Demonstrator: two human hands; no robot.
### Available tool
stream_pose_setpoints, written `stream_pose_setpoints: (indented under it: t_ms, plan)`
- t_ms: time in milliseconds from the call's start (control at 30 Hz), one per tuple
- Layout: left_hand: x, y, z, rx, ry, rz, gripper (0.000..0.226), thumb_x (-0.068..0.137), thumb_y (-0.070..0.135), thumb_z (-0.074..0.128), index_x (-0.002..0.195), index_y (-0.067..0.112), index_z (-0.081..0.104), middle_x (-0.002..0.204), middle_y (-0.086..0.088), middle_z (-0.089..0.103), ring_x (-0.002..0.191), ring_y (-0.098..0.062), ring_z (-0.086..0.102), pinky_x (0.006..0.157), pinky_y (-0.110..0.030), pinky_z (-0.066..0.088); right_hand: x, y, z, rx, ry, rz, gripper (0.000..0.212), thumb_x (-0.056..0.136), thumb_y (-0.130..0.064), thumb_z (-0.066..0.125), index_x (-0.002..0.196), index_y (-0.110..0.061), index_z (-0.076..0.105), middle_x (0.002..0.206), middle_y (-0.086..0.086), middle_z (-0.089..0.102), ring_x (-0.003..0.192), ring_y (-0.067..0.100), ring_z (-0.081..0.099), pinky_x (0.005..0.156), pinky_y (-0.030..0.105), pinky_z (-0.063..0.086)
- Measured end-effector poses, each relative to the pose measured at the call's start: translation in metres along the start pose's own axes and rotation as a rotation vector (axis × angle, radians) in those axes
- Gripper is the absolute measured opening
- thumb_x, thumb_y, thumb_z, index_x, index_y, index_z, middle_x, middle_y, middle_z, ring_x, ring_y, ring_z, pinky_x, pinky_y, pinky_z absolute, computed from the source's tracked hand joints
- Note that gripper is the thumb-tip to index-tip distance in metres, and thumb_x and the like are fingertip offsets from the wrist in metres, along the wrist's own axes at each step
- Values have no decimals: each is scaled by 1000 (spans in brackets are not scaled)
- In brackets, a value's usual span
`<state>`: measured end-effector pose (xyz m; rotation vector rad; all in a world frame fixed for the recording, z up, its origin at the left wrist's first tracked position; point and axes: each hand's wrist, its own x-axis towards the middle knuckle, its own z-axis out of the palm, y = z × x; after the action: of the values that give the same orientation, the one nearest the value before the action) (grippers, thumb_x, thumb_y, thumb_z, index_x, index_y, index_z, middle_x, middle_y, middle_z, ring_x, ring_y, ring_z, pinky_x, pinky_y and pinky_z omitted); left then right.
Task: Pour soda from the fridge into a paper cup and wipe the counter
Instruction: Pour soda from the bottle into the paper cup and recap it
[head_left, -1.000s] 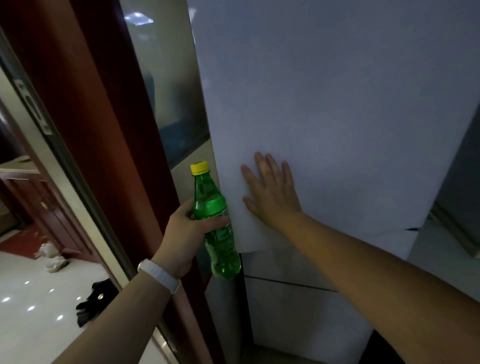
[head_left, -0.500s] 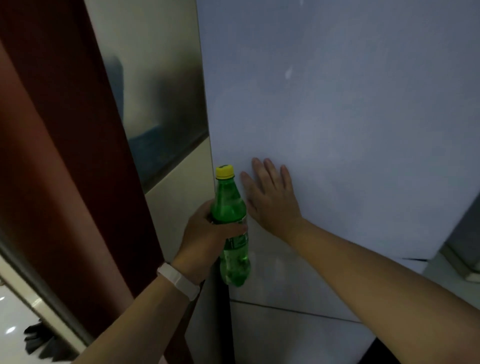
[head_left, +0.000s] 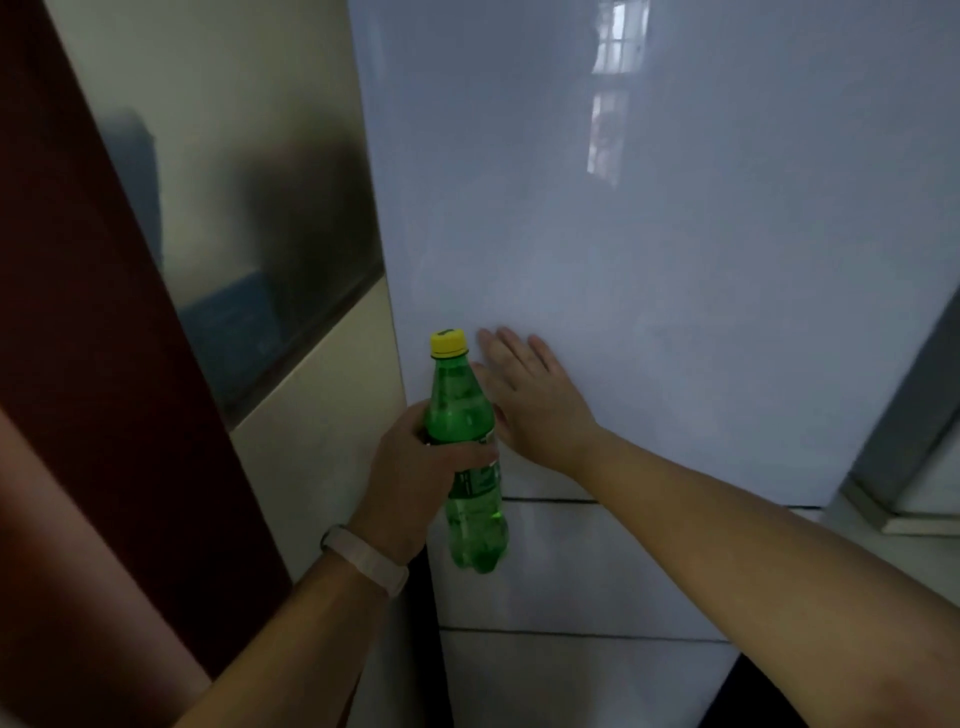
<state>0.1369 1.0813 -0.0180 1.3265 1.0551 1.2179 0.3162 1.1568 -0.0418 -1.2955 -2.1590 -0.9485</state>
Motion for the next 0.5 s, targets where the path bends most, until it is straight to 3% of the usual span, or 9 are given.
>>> stream_pose_setpoints:
  t_ms: [167,333,433,500]
  plan:
    - [4,8,14,9,-55,18,37,60,-1,85,92,15,74,89,-12,76,86,-37,71,77,-49,60,-21,13,-18,345,35,61,30,79,-7,61,108,-1,68,122,20,63,113,36,59,101,49,45]
    - [4,13,49,12,-110,10,46,56,3,86,98,14,73,91,-9,76,87,-33,72,78,-48,60,-66,19,-66,845,-190,744,27,95,-16,53,119,-13,66,115,1,66,100,13,58,85,20,41]
    - [-2,14,82,-4,-141,0,43,62,-3,84,99,15,72,92,-9,76,87,-30,72,79,-46,60,-102,26,-81,1014,-309,903,25,97,-24,53,116,-16,66,113,-2,66,100,12,59,82,24,44]
    - [-8,15,109,-9,-176,-8,41,65,-6,81,100,14,71,92,-8,76,86,-29,72,78,-44,59,-128,30,-90,1143,-371,1044,29,94,-34,52,109,-17,70,108,1,70,99,19,64,88,36,53]
